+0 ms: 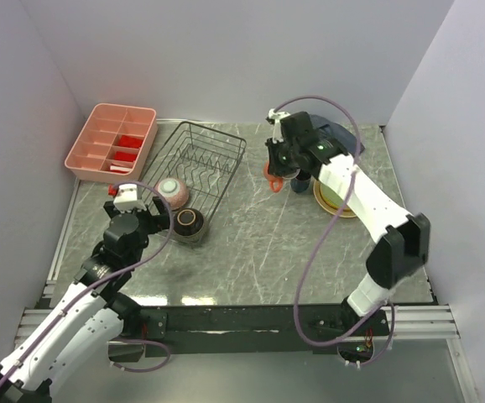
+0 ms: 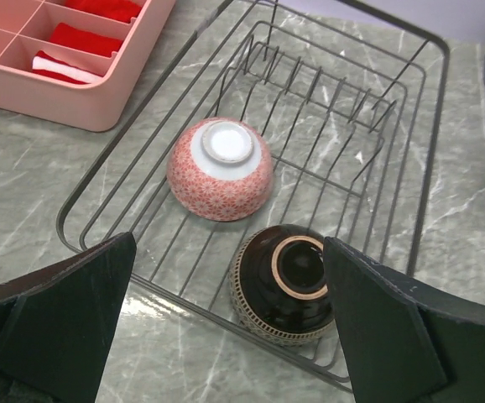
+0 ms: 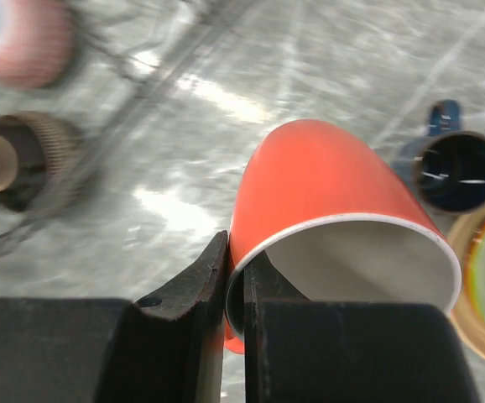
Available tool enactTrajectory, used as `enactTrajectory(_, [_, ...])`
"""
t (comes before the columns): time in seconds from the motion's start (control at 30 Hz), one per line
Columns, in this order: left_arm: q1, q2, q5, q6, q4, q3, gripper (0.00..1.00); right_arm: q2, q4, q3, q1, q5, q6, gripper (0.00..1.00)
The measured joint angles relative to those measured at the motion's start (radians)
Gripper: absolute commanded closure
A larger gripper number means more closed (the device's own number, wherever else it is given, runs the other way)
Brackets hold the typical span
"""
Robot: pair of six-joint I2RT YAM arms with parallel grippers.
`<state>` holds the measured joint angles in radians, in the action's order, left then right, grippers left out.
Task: Unload the mixed dishes from the dish rack
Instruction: Place the cup at the center of the board.
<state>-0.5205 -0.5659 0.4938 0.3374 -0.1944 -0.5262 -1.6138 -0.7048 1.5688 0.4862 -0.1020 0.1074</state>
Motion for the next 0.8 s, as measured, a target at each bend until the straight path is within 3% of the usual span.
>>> enactTrajectory(0.37, [0.047, -0.056, 0.015, -0.038, 0.040, 0.005, 0.01, -0.317, -0.148, 0.254, 0.007, 0.164, -0.105, 1.00])
enactTrajectory(0.8, [0.107, -0.069, -0.059, -0.038, 0.070, 0.005, 0.01, -0.560, -0.203, 0.397, 0.009, 0.192, -0.155, 0.98])
